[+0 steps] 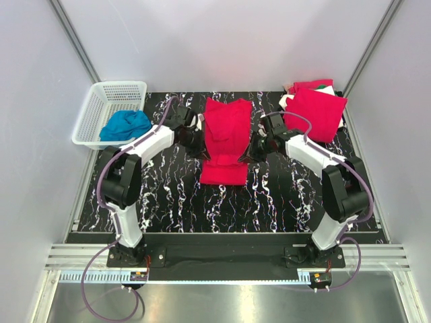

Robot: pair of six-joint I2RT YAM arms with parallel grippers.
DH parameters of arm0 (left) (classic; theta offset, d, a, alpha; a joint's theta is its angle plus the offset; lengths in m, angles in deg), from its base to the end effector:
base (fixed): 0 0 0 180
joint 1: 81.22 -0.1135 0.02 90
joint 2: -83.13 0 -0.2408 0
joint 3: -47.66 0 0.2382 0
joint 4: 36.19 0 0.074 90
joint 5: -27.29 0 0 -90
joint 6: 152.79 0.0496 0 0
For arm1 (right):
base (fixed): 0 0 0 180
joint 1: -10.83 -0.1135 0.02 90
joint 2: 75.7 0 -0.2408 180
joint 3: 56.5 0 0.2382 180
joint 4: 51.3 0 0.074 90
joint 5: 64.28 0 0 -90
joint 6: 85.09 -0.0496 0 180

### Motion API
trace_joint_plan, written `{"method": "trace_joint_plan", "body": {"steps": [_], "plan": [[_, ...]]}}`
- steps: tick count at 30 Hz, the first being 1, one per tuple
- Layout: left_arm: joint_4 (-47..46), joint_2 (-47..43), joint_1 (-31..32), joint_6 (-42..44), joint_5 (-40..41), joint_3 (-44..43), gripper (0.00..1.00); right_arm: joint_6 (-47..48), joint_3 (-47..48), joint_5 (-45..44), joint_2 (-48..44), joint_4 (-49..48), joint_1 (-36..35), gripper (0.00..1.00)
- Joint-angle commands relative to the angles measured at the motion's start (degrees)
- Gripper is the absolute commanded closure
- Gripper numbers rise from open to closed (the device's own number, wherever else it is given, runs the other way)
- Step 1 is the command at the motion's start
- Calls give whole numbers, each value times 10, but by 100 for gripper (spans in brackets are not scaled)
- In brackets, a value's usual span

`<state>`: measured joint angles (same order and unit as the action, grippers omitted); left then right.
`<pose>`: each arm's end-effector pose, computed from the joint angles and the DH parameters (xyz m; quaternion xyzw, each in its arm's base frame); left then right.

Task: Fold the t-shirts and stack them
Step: Fold the tshirt

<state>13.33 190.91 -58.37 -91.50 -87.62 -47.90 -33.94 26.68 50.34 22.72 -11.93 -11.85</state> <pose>0.3445 -0.1679 0.1876 0.0042 0.9484 -0.2920 0.1237 0.3187 0.1556 0.1920 0.0667 0.9306 0.3264 0.1513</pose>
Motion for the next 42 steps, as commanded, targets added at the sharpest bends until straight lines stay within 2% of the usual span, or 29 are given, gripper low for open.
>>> {"method": "trace_joint_plan", "body": {"steps": [1,22,35,38,39,40,42], "plan": [[-1,9,-7,10,13,-49,100,28,58,21,20,10,17,100],[22,103,-18,5,35,-170,100,73,221,55,165,45,48,100],[22,147,-24,10,32,-193,100,83,245,66,216,49,59,100],[22,150,-25,9,39,-194,97,81,247,63,231,49,60,85],[22,151,-25,9,44,-195,94,84,250,64,237,50,60,83],[22,151,-25,8,48,-194,85,84,254,62,239,48,61,78],[22,151,-25,7,57,-195,80,85,262,59,245,50,61,75]]}}
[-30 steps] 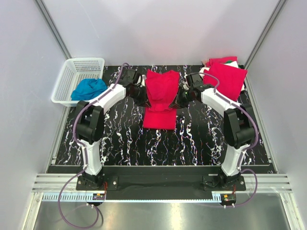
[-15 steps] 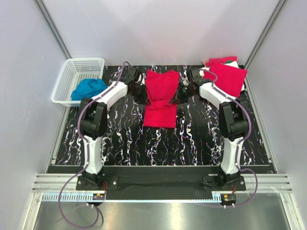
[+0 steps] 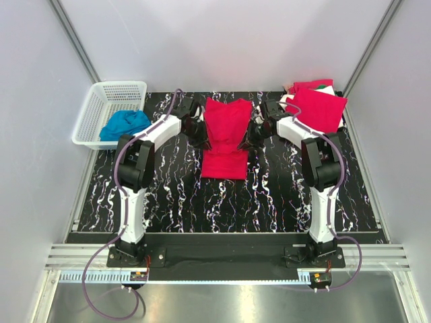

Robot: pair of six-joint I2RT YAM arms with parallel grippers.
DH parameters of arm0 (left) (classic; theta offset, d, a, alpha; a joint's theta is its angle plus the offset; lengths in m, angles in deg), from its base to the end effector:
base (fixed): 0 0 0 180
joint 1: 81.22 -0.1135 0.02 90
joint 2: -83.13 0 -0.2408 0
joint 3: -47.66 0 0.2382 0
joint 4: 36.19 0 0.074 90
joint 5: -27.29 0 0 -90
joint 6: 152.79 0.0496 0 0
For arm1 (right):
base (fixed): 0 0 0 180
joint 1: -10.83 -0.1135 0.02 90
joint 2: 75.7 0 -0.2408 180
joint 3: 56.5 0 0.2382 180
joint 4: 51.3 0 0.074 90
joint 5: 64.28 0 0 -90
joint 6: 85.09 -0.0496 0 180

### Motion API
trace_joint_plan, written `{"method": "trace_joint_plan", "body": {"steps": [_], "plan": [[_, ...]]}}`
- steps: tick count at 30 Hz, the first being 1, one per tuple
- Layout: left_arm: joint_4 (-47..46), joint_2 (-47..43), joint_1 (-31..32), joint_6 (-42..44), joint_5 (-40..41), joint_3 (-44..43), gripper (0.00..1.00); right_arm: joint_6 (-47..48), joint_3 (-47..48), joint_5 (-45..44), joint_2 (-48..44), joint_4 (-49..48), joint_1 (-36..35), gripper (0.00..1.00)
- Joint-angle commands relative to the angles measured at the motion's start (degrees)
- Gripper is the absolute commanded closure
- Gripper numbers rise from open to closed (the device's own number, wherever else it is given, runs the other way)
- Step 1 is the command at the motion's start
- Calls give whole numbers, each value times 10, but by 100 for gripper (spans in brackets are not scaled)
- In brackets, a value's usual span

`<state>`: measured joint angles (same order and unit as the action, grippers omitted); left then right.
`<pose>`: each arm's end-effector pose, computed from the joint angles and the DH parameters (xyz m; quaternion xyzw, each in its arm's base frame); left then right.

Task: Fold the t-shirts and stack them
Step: Fold the tshirt

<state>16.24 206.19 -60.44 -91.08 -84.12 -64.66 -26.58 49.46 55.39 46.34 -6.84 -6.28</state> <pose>0.4046 -0.1729 0.1637 -0.0196 0.9566 -0.2590 0.1324 0.4078 0.1512 0.1497 0.0524 0.9357 0.3268 0.1221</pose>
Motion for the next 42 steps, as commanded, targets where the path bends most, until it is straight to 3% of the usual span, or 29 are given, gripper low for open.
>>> {"method": "trace_joint_plan", "body": {"steps": [1,3,4,21,27,34,42], "plan": [[-7,-2,-6,3,24,-26,79,12,36,5,10,-1,5,74],[-7,-1,-6,2,30,-29,76,12,45,-4,13,-1,6,67],[-7,0,-8,1,30,-31,74,11,49,-6,13,-1,7,55],[-4,30,-24,-13,28,-88,71,2,101,-31,41,9,26,57],[-3,-26,-27,-6,2,-41,71,6,92,-23,-18,20,27,59],[-1,-147,8,23,-20,101,69,20,57,0,-125,68,27,58],[4,-205,69,25,-5,176,67,8,-80,-10,-206,92,-30,60]]}}
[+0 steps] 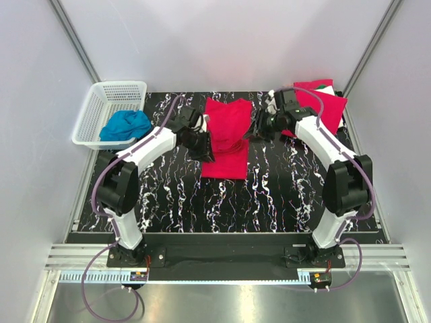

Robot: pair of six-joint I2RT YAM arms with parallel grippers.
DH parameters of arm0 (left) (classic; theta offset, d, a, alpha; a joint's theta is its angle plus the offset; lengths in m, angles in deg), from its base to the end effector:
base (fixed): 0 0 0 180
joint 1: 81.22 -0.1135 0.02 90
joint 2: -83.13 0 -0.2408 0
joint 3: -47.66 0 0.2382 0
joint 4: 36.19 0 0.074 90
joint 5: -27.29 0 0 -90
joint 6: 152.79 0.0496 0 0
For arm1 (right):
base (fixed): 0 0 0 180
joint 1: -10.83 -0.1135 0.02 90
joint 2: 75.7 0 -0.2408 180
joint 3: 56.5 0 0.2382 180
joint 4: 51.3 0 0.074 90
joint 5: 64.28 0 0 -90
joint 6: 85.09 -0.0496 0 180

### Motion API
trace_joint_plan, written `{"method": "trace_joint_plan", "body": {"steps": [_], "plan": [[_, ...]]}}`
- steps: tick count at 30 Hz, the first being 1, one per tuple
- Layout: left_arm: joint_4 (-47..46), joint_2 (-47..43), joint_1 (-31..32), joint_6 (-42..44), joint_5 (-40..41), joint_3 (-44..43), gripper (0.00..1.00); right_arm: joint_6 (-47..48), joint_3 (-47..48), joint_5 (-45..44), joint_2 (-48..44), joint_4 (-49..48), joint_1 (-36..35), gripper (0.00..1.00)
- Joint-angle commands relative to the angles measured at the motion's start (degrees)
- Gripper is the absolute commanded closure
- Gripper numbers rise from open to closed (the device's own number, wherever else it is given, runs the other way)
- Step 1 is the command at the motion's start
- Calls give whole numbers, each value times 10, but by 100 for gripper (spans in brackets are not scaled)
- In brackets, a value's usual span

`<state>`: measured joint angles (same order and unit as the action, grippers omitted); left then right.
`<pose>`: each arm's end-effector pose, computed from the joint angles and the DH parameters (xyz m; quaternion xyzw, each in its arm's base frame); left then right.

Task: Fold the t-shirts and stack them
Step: Fold the tshirt

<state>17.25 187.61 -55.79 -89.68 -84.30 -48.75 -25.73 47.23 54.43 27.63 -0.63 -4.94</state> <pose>0.3293 -0.1768 0.2076 0.0340 0.9526 -0.2695 0.1369 0.3677 0.1286 0.2591 0.0344 0.9144 0.3440 0.2107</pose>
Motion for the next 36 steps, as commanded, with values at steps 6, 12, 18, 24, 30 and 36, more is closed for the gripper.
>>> {"method": "trace_joint_plan", "body": {"steps": [6,12,18,24,30,36], "plan": [[-5,-3,40,13,36,15,85,-7,-85,-50,-1,36,-96,100],[-3,27,40,20,75,-21,100,7,-62,-79,22,44,-102,100],[2,70,41,32,87,-40,100,30,-58,-100,59,58,-102,100],[-3,94,44,33,105,-37,100,36,-78,-102,92,37,-108,100],[-6,121,45,25,119,-39,100,40,-71,-109,126,34,-113,100],[-5,127,55,26,129,-17,100,43,-85,-120,138,35,-117,100]]}}
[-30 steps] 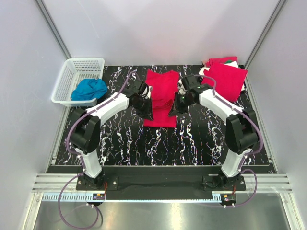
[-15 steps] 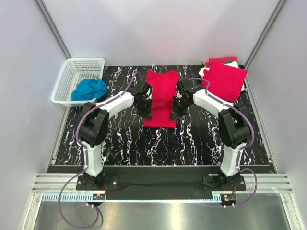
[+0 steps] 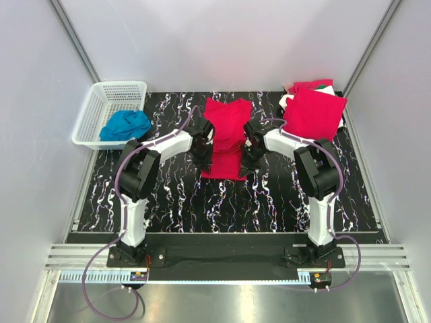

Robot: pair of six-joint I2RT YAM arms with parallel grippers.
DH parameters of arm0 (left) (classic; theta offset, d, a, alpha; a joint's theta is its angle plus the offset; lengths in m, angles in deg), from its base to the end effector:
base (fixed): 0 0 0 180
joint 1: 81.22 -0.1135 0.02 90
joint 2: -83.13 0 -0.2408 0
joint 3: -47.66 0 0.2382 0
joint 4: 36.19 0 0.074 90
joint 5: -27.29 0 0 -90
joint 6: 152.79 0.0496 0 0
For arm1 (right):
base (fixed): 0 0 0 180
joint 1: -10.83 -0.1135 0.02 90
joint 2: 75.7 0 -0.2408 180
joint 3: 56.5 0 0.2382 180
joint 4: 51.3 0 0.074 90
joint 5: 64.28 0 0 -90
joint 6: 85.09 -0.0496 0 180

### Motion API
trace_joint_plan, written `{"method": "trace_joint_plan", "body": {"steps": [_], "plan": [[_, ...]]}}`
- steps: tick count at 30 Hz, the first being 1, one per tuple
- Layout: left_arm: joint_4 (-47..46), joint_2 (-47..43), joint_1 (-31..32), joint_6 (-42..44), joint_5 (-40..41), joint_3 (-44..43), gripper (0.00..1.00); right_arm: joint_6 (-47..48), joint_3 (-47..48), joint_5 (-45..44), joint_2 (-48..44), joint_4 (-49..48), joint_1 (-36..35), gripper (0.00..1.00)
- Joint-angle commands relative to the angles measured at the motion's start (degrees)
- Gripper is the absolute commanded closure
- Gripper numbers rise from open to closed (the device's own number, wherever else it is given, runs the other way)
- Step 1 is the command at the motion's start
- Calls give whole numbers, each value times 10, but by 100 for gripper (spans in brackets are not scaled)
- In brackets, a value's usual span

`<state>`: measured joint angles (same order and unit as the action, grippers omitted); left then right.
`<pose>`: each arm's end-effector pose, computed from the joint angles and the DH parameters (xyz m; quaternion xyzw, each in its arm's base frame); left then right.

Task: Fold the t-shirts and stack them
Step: Fold the tshirt

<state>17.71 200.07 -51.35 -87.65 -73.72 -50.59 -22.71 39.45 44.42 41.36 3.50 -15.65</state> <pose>0.3347 -0.2032 0.1348 0.0575 0.9823 -0.1535 0.0902 0.3341 0.1842 0.1248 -0.0102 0.9794 0.1986 0.0345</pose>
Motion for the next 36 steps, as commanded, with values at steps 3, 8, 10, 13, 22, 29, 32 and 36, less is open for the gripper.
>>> {"method": "trace_joint_plan", "body": {"steps": [3,8,10,13,22,29,32,36], "plan": [[-11,-8,19,3,28,23,100,9,-23,-25,-10,-7,-15,100],[-16,-35,48,-13,30,67,100,1,-54,-27,-36,-8,-26,100],[-20,-42,64,-23,32,88,100,-4,-69,-30,-49,-10,-30,100],[-31,-56,85,-40,37,118,100,-9,-90,-33,-64,-10,-38,100],[-33,-142,114,-70,45,216,100,-31,-174,-30,-149,2,-54,100],[-16,-196,134,-91,50,249,100,-67,-228,-28,-220,11,-81,100],[-14,-204,140,-95,53,253,100,-85,-243,-28,-240,12,-95,100],[-12,-211,149,-96,58,256,100,-104,-254,-29,-261,11,-110,100]]}}
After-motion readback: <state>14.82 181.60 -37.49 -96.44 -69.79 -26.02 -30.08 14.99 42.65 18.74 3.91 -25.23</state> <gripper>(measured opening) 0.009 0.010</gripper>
